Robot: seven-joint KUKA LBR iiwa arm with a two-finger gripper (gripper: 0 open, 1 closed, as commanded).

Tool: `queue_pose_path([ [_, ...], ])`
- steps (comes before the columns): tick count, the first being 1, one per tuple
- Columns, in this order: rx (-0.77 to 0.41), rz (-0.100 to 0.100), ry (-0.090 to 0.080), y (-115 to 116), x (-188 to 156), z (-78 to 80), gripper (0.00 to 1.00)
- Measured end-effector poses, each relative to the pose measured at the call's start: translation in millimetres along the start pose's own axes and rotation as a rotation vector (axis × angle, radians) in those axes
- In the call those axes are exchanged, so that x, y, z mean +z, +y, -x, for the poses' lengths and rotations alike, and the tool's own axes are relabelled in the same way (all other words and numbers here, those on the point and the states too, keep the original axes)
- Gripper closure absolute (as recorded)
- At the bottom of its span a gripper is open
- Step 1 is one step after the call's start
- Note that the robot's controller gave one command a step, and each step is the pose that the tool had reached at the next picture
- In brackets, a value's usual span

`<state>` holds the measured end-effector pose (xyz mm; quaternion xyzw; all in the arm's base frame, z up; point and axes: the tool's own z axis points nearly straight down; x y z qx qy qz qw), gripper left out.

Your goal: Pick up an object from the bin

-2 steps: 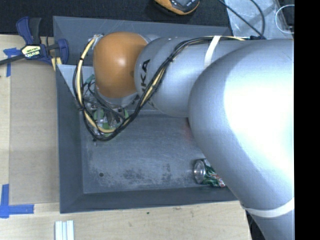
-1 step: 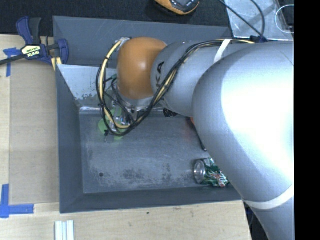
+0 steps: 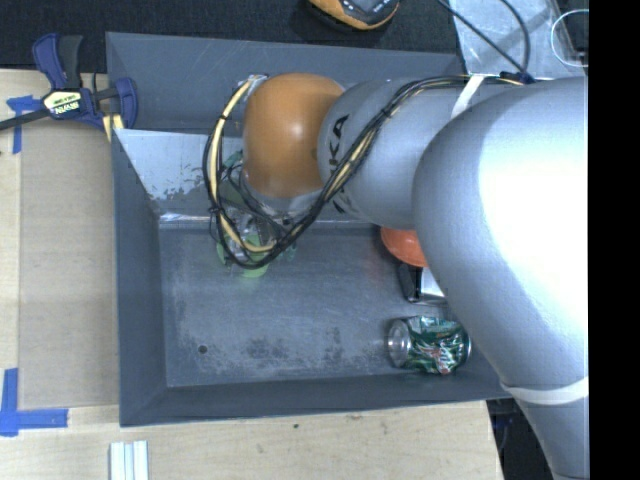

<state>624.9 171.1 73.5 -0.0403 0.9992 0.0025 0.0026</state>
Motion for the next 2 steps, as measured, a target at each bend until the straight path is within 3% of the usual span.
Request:
queue_pose_path([
  [2,0.001,0.0,0.0,-0.2,-1.5,-0.2,1.0],
])
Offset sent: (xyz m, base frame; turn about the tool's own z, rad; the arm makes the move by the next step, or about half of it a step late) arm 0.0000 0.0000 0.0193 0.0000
